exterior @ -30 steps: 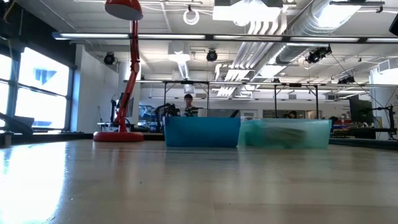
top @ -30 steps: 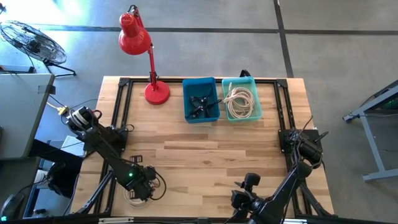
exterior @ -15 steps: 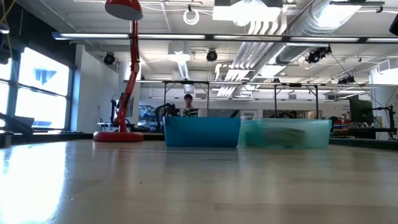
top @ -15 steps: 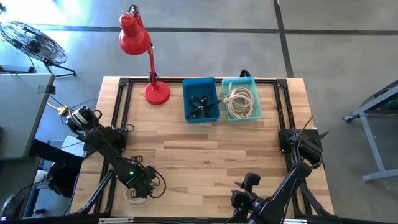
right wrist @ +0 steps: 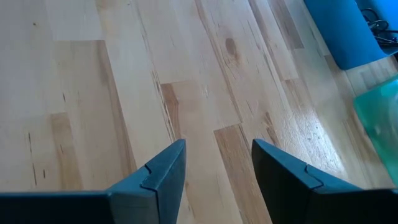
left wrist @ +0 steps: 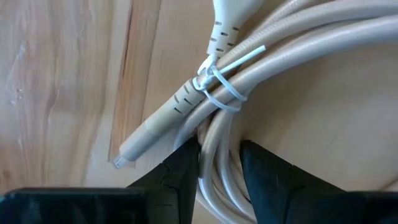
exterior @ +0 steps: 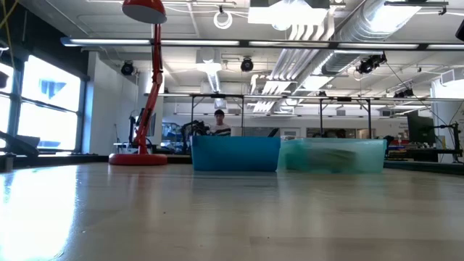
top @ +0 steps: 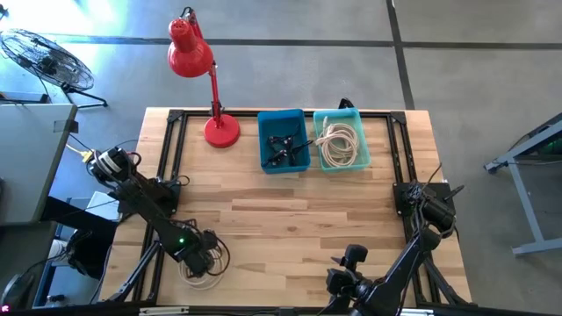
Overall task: Pick & Place USB Port
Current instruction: Put the brown HDMI cable into the green bin
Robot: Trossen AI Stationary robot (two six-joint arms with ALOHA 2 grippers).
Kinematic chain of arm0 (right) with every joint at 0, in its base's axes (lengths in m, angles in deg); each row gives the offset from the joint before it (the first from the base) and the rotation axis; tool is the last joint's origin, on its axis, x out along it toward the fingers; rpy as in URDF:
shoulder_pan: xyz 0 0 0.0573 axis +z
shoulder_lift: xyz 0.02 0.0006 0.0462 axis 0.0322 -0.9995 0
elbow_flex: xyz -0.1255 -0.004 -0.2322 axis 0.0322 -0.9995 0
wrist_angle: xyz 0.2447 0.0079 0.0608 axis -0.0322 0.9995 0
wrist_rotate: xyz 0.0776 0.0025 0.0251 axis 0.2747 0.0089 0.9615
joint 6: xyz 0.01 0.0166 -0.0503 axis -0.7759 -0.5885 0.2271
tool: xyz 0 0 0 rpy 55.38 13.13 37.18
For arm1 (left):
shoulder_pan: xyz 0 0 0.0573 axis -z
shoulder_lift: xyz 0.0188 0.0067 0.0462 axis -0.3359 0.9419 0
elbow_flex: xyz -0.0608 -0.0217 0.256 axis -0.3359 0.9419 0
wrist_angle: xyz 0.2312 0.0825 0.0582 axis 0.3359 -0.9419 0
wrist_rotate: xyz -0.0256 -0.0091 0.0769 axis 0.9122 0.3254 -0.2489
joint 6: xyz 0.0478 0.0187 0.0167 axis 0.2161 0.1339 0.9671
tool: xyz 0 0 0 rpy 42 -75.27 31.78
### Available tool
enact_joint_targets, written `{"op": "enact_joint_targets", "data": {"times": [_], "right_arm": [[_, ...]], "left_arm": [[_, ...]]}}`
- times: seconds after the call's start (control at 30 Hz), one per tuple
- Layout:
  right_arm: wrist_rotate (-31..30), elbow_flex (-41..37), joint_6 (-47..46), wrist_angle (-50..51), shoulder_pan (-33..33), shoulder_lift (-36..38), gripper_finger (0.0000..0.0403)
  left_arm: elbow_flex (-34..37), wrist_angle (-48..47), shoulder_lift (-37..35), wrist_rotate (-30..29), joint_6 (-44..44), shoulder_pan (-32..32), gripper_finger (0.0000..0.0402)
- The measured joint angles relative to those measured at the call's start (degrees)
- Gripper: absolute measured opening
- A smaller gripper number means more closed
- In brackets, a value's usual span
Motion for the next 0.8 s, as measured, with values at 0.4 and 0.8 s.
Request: {"op": "enact_joint_targets", "data": {"times": [0.4, 0.8], "right_arm": [[-0.02, -0.01, 0.0, -0.01, 0.0, 0.0, 0.0176], [-0.04, -0.02, 0.41, -0.04, 0.0, -0.01, 0.0176]], "left_arm": [[-1.89, -0.99, 0.33, -0.85, 2.63, 0.0, 0.0118], [-2.05, -1.41, 0.33, -1.15, 2.44, 0.0, 0.0118]]}}
